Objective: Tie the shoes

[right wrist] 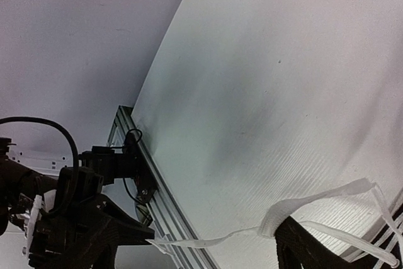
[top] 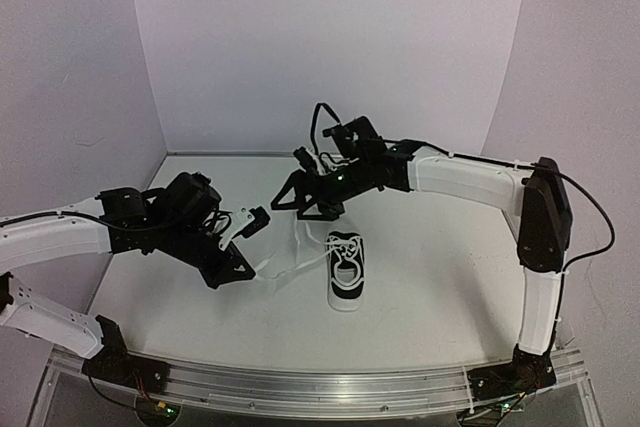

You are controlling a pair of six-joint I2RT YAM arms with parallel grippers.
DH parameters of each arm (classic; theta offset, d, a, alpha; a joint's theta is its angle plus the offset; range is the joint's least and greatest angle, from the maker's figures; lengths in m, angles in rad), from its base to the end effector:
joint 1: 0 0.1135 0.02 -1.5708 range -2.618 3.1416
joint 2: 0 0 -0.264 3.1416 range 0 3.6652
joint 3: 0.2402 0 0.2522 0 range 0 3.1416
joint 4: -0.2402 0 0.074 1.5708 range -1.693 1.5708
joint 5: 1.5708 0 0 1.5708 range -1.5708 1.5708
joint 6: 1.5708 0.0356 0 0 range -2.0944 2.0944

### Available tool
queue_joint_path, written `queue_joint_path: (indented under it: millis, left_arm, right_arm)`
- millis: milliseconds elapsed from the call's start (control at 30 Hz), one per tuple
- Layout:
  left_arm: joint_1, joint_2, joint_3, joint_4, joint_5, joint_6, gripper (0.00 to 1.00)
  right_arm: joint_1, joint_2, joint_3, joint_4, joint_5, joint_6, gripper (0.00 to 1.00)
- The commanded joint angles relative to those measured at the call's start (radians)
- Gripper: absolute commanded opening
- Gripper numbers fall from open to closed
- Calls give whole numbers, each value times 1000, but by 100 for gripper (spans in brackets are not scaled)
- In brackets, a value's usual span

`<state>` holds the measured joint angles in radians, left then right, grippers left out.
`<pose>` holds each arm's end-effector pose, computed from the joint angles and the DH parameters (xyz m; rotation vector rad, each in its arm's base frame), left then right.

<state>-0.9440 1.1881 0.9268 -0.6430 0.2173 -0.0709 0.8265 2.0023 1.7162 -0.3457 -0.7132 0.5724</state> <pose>0.1350 -0.1995 0.2676 1.1785 2.2955 -0.6796 0.2971 0.3569 0.2821 -0.7655 2.3584 1.4903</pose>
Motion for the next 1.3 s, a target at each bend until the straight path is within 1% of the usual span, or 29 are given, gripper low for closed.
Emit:
queue_joint_path:
  millis: [0, 67, 133, 233, 300, 467, 533, 600, 700, 800, 833, 900, 967, 1033, 1100, 1167, 1267]
  left_arm:
    - [-6, -15, 21, 41, 6, 23, 0]
    - [-6, -23, 18, 37, -1, 23, 0]
    - [-6, -37, 11, 35, -7, 19, 0]
    - [-6, -66, -13, 42, -17, 9, 0]
    - [-6, -84, -31, 46, -24, 3, 0]
    - [-6, -114, -72, 68, -41, -12, 0]
    - [-5, -121, -87, 82, -48, -16, 0]
    - [-5, -131, -102, 100, -59, -25, 0]
    - [-4, -151, -122, 133, -92, -47, 0]
    - [-3, -149, -113, 161, -108, -53, 0]
    - [-3, -135, -102, 162, -114, -53, 0]
    - [-3, -100, -64, 159, -116, -39, 0]
    - [-3, -52, -27, 155, -110, -26, 0]
    - [-2, -9, 10, 162, -97, -23, 0]
    - [-1, 36, 36, 182, -76, -28, 0]
    - [4, 71, 61, 201, -68, -43, 0]
    - [32, 127, 103, 223, -53, -71, 0]
  right_arm:
    - [36, 90, 144, -45, -97, -9, 85]
    - [36, 141, 221, -159, -98, -43, 86]
    - [41, 176, 268, -265, -60, -90, 88]
    - [47, 187, 277, -327, 18, -107, 88]
    - [47, 206, 326, -393, 66, -122, 88]
    - [79, 343, 640, -691, 256, -229, 89]
    - [91, 378, 718, -758, 287, -262, 90]
    - [93, 369, 706, -755, 287, -275, 91]
    - [81, 311, 629, -695, 257, -255, 93]
    - [35, 224, 493, -595, 212, -220, 92]
    - [13, 184, 433, -560, 209, -215, 91]
    - [-34, 129, 343, -526, 208, -225, 83]
    - [-75, 92, 275, -525, 212, -262, 72]
    - [-110, 69, 219, -528, 227, -304, 57]
    - [-135, 55, 167, -529, 228, -347, 49]
    - [-146, 55, 146, -529, 219, -378, 44]
    - [-147, 67, 130, -527, 186, -420, 40]
